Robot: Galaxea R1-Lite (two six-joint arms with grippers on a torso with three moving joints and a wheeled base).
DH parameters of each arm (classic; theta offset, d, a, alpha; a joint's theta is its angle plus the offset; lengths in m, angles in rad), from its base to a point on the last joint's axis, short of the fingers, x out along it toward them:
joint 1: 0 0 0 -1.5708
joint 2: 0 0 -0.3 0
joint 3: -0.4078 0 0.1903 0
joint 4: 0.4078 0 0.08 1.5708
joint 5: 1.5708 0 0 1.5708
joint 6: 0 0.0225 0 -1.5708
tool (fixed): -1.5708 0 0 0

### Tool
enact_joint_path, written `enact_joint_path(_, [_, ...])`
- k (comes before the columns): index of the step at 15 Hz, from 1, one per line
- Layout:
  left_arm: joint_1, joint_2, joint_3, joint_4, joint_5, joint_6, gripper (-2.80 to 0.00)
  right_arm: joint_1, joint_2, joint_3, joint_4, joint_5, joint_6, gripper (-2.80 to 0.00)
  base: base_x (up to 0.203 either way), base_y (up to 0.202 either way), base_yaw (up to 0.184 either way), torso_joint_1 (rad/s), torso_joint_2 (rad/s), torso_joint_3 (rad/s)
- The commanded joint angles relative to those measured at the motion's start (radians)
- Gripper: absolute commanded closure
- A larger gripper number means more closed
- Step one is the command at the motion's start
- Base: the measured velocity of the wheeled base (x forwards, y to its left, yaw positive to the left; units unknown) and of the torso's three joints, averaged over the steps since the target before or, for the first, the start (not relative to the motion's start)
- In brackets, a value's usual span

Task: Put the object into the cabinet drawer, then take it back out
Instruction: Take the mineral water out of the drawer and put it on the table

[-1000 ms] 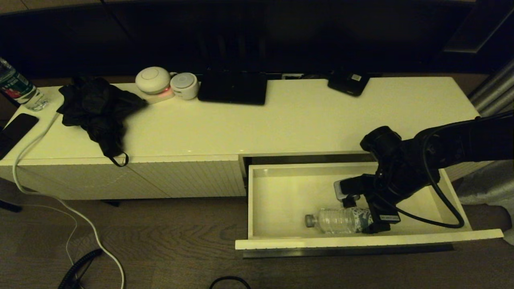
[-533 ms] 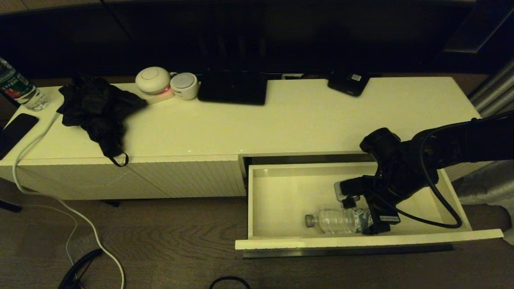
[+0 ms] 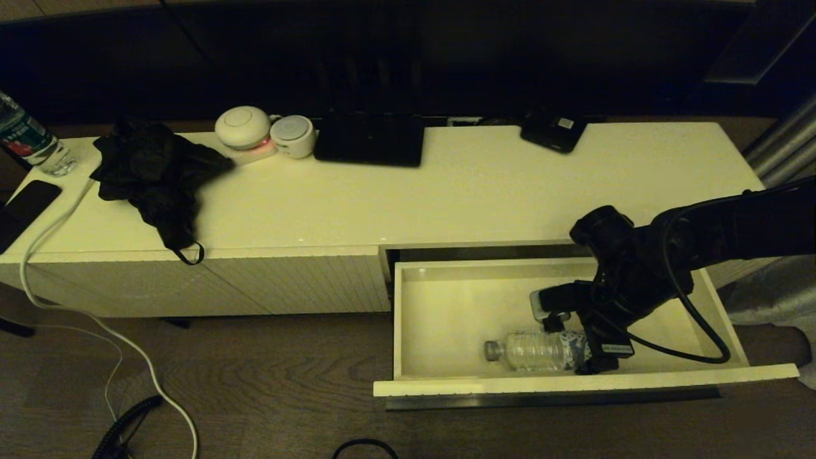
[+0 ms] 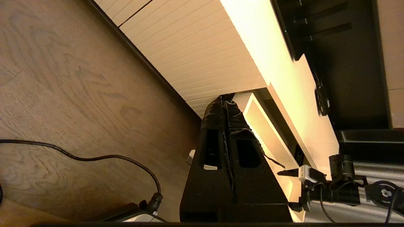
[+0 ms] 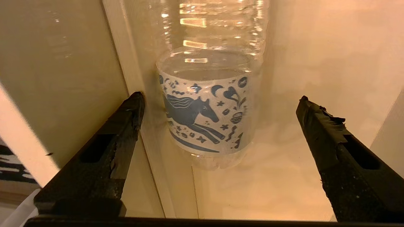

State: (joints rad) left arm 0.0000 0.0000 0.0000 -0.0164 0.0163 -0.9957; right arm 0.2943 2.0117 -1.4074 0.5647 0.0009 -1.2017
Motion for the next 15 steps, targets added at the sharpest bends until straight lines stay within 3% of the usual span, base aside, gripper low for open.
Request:
enact_joint_path(1, [0.0, -0.002, 0.0, 0.0, 0.001, -0.006, 0.0, 0.0, 0.01, -0.005, 0.001, 0.001, -0.007, -2.8, 0.0, 0.0, 0.0, 0.0, 0.0, 0.0])
enact_joint_path(15, [0.0, -0.002, 0.0, 0.0, 0.001, -0.006, 0.0, 0.001, 0.037, -0.008, 0.001, 0.007, -0.007, -2.8, 0.0, 0.0, 0.0, 0.0, 0.0, 0.0])
